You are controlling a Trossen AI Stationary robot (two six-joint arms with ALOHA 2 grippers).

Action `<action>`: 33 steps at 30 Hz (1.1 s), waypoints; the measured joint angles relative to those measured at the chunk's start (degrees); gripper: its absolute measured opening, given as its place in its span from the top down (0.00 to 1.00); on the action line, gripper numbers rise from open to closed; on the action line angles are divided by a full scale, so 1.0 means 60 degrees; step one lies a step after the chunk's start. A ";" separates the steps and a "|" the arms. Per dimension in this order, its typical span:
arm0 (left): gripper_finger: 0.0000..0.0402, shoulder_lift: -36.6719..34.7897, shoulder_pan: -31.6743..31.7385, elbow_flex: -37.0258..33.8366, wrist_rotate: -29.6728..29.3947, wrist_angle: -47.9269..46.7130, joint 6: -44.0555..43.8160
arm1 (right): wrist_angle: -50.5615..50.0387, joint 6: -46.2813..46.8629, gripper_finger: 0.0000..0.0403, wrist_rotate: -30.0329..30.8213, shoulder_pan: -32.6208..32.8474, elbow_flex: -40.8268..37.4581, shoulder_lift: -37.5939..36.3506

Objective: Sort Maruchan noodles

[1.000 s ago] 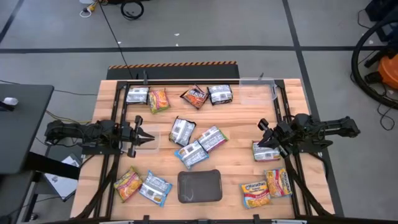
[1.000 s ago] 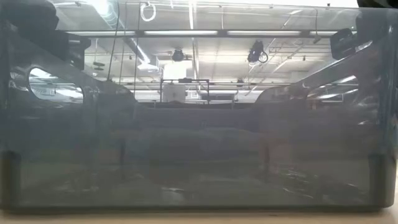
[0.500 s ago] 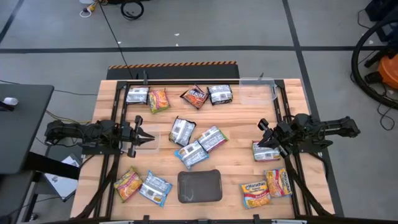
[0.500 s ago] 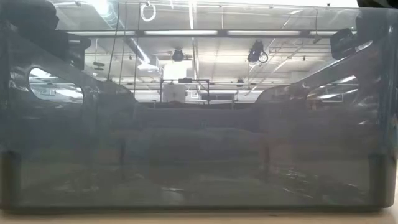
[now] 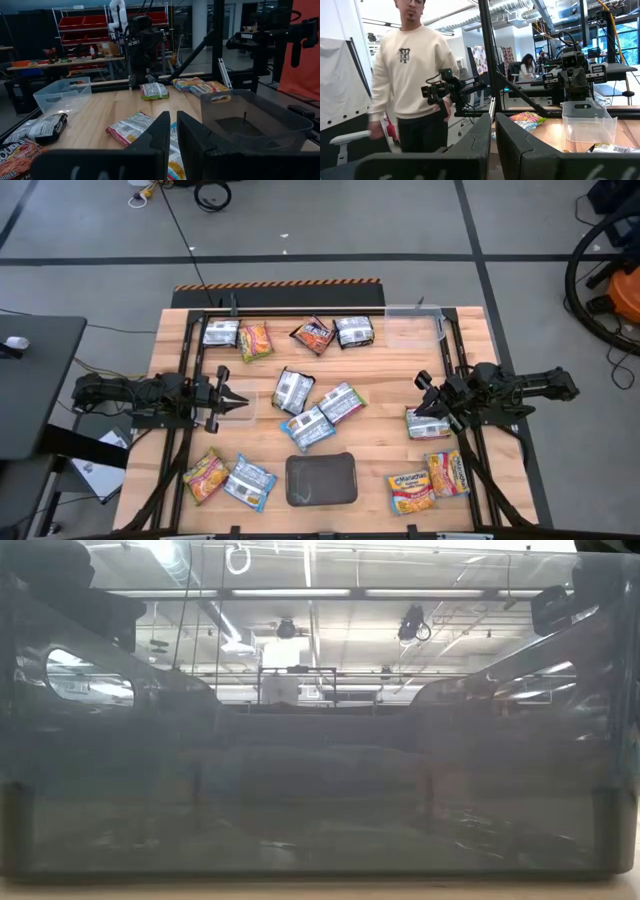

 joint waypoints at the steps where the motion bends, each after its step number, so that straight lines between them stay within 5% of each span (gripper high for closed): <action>1: 0.90 0.0004 0.0002 0.0001 0.0000 0.0012 0.0005 | -0.0003 0.0001 0.92 0.0000 -0.0001 -0.0001 0.0000; 20: 0.90 0.0004 -0.0002 0.0004 0.0000 0.0274 -0.1064 | 0.0000 0.0000 0.92 0.0008 -0.0001 -0.0003 0.0004; 28: 0.90 0.0004 -0.0001 0.0004 0.0001 0.0273 -0.0994 | 0.0629 0.0017 0.92 0.2205 -0.0026 -0.0002 0.0000; 33: 0.90 0.0004 -0.0002 0.0004 0.0001 0.0273 -0.0994 | 0.2906 0.0776 0.92 0.3363 -0.0026 -0.0001 0.0000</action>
